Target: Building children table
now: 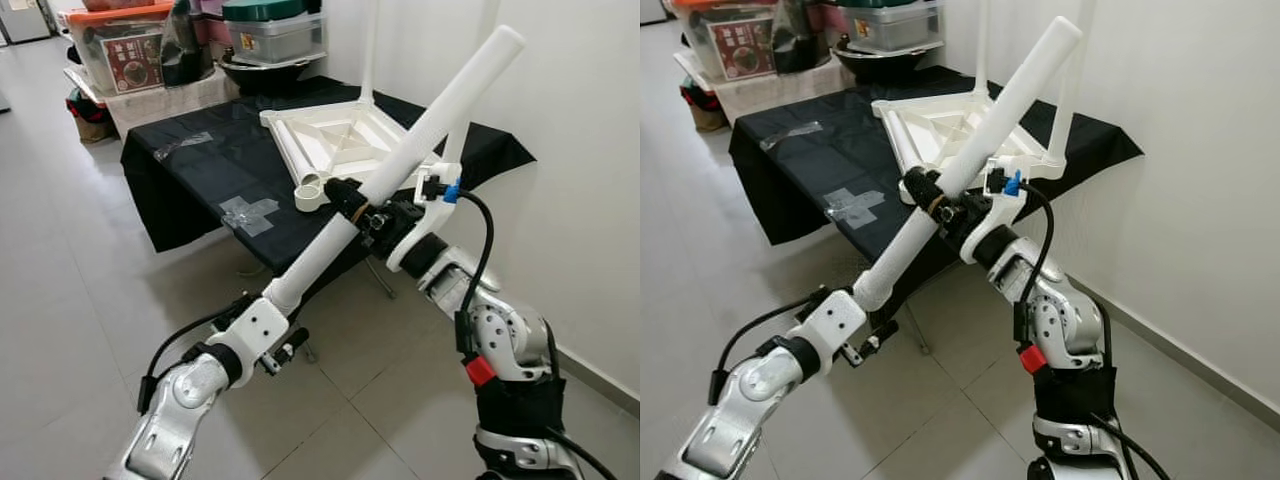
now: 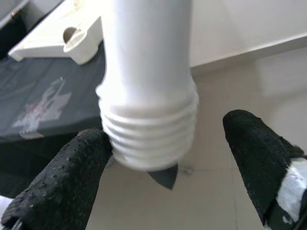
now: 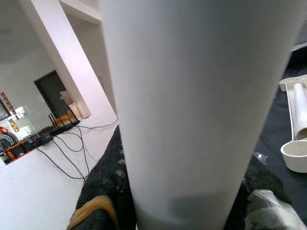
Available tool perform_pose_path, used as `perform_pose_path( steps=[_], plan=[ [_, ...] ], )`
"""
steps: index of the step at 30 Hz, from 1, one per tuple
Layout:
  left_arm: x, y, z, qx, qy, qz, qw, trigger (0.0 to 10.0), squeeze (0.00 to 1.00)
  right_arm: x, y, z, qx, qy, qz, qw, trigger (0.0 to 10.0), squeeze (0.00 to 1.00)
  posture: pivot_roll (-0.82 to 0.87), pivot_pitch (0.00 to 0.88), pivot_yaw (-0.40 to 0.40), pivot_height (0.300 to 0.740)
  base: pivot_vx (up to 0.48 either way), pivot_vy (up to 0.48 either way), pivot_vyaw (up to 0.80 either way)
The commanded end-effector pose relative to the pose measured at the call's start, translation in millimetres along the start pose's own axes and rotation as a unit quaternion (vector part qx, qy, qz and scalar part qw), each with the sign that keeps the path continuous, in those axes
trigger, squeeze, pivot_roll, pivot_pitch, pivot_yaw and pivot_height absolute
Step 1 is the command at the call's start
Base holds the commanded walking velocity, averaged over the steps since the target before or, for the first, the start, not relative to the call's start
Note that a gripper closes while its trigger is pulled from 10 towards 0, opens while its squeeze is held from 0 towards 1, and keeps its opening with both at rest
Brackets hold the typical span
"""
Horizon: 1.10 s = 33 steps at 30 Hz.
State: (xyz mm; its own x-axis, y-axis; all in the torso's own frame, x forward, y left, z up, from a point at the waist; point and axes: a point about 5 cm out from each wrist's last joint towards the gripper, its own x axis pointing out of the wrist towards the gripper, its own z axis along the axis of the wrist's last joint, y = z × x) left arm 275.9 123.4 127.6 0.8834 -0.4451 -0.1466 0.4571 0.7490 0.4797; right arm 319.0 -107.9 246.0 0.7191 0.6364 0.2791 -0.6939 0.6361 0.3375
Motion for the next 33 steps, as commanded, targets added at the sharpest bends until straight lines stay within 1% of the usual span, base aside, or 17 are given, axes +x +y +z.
perform_pose_path(
  steps=[1,4,7,8,21,26,33],
  plan=[
    [2.7,-0.1,-1,0.002,-0.001,-0.002,1.0,10.0,0.0,1.5,8.8,-1,0.008,0.002,0.027,1.0,10.0,0.0,0.09,0.052,-0.003,0.74,0.0,0.0,0.0],
    [7.7,2.5,2,0.005,-0.007,0.004,1.0,10.0,0.0,1.0,10.6,-3,0.01,0.007,0.032,0.999,10.0,0.0,0.09,0.051,-0.006,0.74,0.0,0.0,0.0],
    [8.9,3.3,3,0.007,-0.009,0.007,1.0,10.0,0.0,0.8,11.5,-4,0.012,0.009,0.034,0.999,10.0,0.0,0.09,0.051,-0.002,0.74,0.0,0.0,0.0],
    [12.1,3.1,2,0.01,-0.01,0.008,1.0,10.0,0.0,0.1,13.8,-5,0.012,0.012,0.037,0.999,10.0,0.0,0.09,0.051,-0.001,0.74,0.0,0.0,0.0],
    [13.4,2.1,2,0.01,-0.009,0.007,1.0,10.0,0.0,-0.1,14.7,-5,0.012,0.014,0.038,0.999,10.0,0.0,0.09,0.051,-0.002,0.74,0.0,0.0,0.0],
    [16.4,-3.8,-5,0.007,0.002,-0.003,1.0,10.0,0.0,-0.9,21.9,-2,0.023,0.017,0.06,0.998,10.0,0.0,0.09,0.052,0.0,0.74,0.0,0.0,0.0],
    [16.2,-5.5,-7,0.007,0.008,-0.008,1.0,10.0,0.0,-0.4,22.6,0,0.024,0.015,0.062,0.998,10.0,0.0,0.09,0.052,0.001,0.74,0.0,0.0,0.0]
  ],
)
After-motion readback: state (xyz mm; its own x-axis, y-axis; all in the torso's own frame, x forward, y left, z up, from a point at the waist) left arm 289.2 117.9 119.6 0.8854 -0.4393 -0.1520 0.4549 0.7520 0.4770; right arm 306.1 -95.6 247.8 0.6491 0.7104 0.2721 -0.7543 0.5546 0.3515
